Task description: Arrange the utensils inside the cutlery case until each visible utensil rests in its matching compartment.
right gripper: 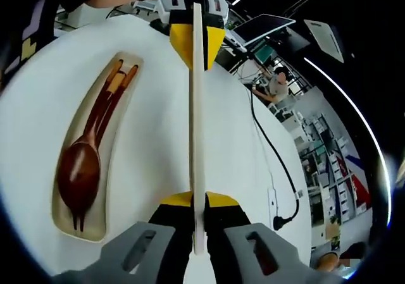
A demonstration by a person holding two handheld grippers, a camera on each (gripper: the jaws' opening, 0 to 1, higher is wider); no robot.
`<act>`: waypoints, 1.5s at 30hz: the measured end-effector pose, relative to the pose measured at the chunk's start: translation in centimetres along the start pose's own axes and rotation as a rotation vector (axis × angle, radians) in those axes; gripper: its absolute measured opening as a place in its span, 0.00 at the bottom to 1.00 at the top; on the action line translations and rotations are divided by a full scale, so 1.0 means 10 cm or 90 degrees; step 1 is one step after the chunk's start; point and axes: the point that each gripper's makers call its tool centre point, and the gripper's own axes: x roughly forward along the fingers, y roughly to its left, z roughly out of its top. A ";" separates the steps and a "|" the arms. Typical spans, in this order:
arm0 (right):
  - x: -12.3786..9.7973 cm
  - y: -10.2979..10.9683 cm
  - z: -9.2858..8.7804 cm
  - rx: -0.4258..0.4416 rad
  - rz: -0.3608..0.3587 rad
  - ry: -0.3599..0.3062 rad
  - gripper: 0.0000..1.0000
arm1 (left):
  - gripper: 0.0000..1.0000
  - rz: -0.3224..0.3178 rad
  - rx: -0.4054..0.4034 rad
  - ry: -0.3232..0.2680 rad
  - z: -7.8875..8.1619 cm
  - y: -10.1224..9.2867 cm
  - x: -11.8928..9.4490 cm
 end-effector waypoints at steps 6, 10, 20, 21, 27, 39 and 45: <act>-0.04 -0.03 -0.04 0.000 -0.015 0.007 0.03 | 0.24 0.014 -0.124 -0.027 0.03 0.07 -0.03; -0.11 -0.11 -0.08 0.009 -0.053 0.012 0.03 | 0.34 0.027 -0.205 -0.034 -0.01 0.15 -0.06; -0.41 -0.46 -0.30 0.013 -0.194 0.046 0.03 | 0.59 -0.034 -0.486 -0.125 0.06 0.13 -0.10; -0.44 -0.48 -0.31 0.015 -0.204 0.048 0.03 | 0.60 -0.045 -0.521 -0.146 0.09 0.15 -0.11; -0.62 -0.58 -0.41 0.006 -0.274 0.071 0.03 | 0.70 -0.138 -0.693 -0.260 0.33 0.18 -0.20; -0.89 -0.72 -0.26 -0.094 -0.398 0.111 0.03 | 0.73 -0.240 -0.961 -0.387 0.53 0.41 -0.24; -0.96 -0.78 -0.17 -0.121 -0.435 0.138 0.03 | 0.73 -0.273 -1.013 -0.399 0.57 0.42 -0.19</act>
